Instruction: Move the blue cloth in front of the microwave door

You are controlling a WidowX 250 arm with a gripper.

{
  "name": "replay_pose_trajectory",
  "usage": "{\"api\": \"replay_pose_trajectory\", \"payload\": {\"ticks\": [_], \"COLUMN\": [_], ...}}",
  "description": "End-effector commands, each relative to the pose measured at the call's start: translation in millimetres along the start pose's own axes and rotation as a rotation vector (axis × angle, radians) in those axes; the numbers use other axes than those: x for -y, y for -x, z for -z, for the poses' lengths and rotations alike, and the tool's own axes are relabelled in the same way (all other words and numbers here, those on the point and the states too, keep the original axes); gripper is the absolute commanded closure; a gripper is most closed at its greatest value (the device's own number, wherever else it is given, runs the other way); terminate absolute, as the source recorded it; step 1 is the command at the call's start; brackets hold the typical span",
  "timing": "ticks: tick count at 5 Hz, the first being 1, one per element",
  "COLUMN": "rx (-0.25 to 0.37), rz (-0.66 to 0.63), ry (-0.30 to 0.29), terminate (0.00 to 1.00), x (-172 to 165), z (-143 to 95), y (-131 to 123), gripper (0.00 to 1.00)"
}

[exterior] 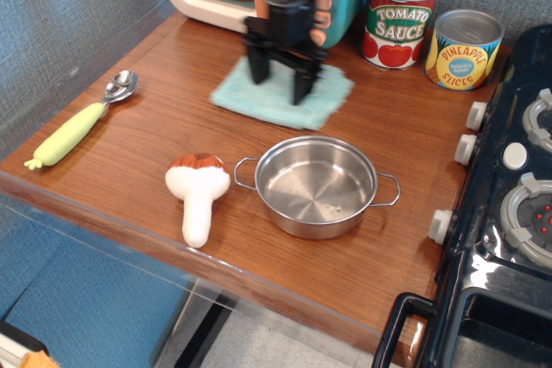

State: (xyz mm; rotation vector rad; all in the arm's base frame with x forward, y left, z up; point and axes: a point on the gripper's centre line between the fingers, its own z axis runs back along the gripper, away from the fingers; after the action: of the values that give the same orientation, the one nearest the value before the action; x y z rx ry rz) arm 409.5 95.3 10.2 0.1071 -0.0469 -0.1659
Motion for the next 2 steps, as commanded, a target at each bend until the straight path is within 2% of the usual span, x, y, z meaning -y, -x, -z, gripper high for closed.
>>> {"api": "replay_pose_trajectory", "payload": {"ticks": [1, 2], "rx": [-0.019, -0.017], "rz": [0.006, 0.021], "ry": [0.038, 0.082], "terminate": [0.0, 0.0], "x": [-60.1, -58.1], "z": [0.4, 3.4], "y": [24.5, 24.7], "gripper": [0.0, 0.0]}}
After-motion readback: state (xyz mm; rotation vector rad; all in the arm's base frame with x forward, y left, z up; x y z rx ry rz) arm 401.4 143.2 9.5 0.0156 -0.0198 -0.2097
